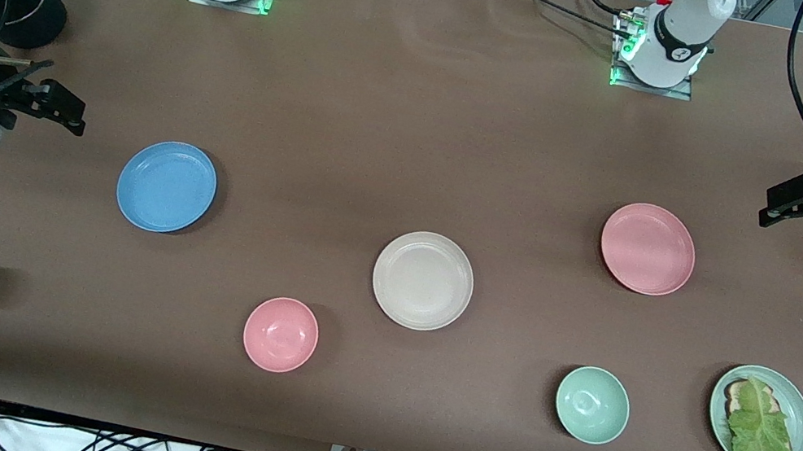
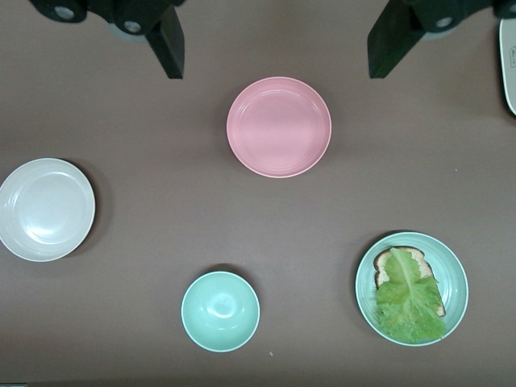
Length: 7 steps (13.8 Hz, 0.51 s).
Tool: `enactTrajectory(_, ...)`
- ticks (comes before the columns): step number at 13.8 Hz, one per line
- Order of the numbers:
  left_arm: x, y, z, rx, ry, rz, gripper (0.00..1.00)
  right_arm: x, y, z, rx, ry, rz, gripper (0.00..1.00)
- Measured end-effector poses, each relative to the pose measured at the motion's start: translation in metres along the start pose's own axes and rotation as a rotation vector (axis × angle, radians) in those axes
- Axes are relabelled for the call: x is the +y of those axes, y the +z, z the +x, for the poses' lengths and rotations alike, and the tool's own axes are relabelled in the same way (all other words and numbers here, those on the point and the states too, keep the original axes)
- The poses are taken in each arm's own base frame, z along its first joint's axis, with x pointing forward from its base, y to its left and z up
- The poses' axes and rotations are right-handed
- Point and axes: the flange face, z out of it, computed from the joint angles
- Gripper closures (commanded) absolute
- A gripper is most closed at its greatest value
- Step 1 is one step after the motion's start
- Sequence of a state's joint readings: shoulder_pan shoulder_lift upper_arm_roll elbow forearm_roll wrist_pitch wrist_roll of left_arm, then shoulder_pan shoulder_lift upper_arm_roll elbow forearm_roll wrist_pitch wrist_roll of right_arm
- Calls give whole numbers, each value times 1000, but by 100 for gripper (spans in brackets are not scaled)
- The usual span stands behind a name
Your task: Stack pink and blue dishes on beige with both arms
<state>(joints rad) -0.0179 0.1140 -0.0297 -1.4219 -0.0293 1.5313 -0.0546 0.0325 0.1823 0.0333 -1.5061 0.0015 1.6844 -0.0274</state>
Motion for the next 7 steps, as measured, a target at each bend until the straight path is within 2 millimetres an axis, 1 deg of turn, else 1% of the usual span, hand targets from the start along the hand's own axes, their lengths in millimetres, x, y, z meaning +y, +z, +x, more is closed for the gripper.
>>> enactTrajectory(7,-1,3,1,-5,-1,0,0,-1,2,0,-4,8,5,0)
